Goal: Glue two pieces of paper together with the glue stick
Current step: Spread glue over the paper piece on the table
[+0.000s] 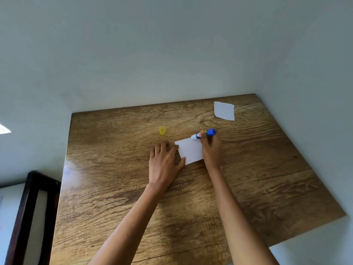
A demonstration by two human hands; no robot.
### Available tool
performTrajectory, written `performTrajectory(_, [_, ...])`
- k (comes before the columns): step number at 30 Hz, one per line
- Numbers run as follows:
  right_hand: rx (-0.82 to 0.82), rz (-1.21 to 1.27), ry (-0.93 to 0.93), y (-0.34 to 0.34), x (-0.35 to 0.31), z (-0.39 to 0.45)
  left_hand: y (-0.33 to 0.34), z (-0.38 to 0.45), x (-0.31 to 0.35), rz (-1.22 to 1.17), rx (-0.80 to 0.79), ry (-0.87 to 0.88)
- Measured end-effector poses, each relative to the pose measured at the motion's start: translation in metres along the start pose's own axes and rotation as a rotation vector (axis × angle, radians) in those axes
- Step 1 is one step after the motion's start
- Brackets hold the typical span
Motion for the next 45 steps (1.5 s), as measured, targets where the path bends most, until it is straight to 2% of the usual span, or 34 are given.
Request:
performTrajectory(3, [0.077, 0.12, 0.049, -0.008, -0.003, -0.002, -0.002, -0.001, 0.002, 0.026, -0.001, 0.006])
performTrajectory(8, [0.272, 0.457, 0.174, -0.027, -0.001, -0.014, -0.008, -0.003, 0.013, 0.11, -0.019, -0.06])
performTrajectory(13, [0.145, 0.568, 0.231, -0.011, -0.002, -0.04, -0.013, -0.011, 0.02, 0.047, -0.032, -0.16])
performTrajectory(18, [0.11, 0.633, 0.265, -0.008, -0.004, -0.035, -0.007, -0.027, 0.042, -0.007, -0.033, 0.058])
performTrajectory(21, [-0.014, 0.68, 0.305, 0.004, -0.007, -0.024, -0.013, -0.032, 0.058, -0.023, -0.03, 0.163])
performTrajectory(24, [-0.198, 0.589, 0.274, 0.021, -0.019, -0.011, -0.012, -0.035, 0.065, 0.017, -0.048, 0.232])
performTrajectory(29, [-0.388, 0.478, 0.222, 0.039, -0.03, 0.001, -0.004, -0.035, 0.058, 0.029, -0.135, 0.194])
performTrajectory(36, [-0.262, 0.436, 0.133, 0.022, -0.028, -0.004, 0.002, -0.03, 0.055, 0.096, -0.149, 0.173])
performTrajectory(45, [-0.345, 0.181, -0.029, 0.044, -0.032, -0.015, -0.009, -0.029, 0.038, 0.096, -0.027, 0.14])
Point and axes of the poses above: each hand's wrist, its own z-axis towards the middle knuckle, its own y-axis out of the palm, x = y × z, the point moved 7 cm from there along z, towards the middle knuckle, and after that the axes turned 2 degrees about y, right-handed, at the moved point
